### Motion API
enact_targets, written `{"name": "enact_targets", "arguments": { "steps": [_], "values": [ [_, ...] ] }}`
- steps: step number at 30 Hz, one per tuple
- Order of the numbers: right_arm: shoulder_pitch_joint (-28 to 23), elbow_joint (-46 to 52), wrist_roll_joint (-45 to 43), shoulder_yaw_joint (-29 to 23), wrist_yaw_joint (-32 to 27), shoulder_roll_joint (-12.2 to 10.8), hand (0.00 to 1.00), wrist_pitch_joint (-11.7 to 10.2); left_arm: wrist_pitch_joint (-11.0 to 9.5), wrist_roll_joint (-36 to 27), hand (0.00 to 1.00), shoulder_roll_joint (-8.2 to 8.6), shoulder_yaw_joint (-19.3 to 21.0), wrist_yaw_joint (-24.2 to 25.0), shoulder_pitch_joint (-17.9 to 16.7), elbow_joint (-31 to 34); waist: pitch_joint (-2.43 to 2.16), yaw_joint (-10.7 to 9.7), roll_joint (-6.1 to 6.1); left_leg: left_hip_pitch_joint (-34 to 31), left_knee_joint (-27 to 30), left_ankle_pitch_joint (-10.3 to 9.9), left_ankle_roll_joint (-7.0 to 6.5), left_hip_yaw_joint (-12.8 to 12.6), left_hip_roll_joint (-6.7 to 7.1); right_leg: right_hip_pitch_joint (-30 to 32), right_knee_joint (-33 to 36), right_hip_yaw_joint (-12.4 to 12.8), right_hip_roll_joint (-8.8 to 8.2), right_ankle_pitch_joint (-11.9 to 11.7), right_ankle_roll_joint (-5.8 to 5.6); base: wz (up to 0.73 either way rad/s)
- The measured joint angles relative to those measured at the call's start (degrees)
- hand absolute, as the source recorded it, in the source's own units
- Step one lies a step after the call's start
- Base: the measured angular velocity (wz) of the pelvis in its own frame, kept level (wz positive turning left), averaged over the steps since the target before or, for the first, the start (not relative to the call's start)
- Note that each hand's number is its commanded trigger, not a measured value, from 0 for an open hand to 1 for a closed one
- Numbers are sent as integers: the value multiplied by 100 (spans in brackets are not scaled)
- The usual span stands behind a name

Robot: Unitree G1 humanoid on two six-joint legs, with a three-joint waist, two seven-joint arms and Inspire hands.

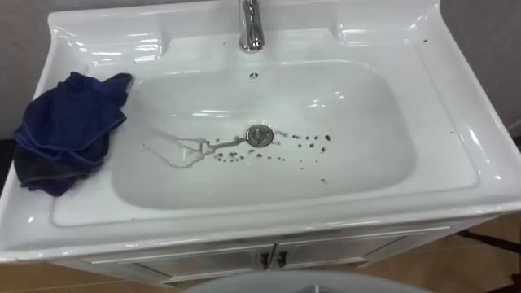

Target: Wipe basin

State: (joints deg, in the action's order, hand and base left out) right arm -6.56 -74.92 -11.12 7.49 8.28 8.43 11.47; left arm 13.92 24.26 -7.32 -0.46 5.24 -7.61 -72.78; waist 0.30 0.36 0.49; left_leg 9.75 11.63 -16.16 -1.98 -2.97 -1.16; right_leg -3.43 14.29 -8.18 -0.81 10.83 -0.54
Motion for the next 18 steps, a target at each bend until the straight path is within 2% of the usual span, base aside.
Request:
{"name": "enact_targets", "arguments": {
  "steps": [5, 12, 15, 18],
  "values": [
    [6, 2, -45, -38, -3, -1, 0, 42, 0, 1, 0, 4, 255, -197, -80, 198, 3, 2, 0, 8, -1, 0, 0, 8, -5, -49, -60, -32, 6, 2, 2, 3],
    [37, 3, -50, -194, -2, 4, 0, 50, -13, -12, 0, 12, 375, -548, -83, 202, 6, 5, -2, 7, -34, 0, 0, 13, -5, -42, -68, -55, 14, 8, 4, 0],
    [24, -89, 11, -200, 2, 2, 0, 40, -28, -499, 0, 17, 511, -748, -159, 203, 6, 12, -4, 13, -48, 0, 1, 17, -5, -55, -81, -57, 13, 9, 4, 0],
    [22, -130, 50, -204, 12, -4, 0, 36, -45, -1120, 0, 27, 838, -878, -245, 173, 7, 61, -3, 51, -79, 0, 1, 6, -3, -70, -85, -73, 10, 9, 4, -1]
  ]
}}
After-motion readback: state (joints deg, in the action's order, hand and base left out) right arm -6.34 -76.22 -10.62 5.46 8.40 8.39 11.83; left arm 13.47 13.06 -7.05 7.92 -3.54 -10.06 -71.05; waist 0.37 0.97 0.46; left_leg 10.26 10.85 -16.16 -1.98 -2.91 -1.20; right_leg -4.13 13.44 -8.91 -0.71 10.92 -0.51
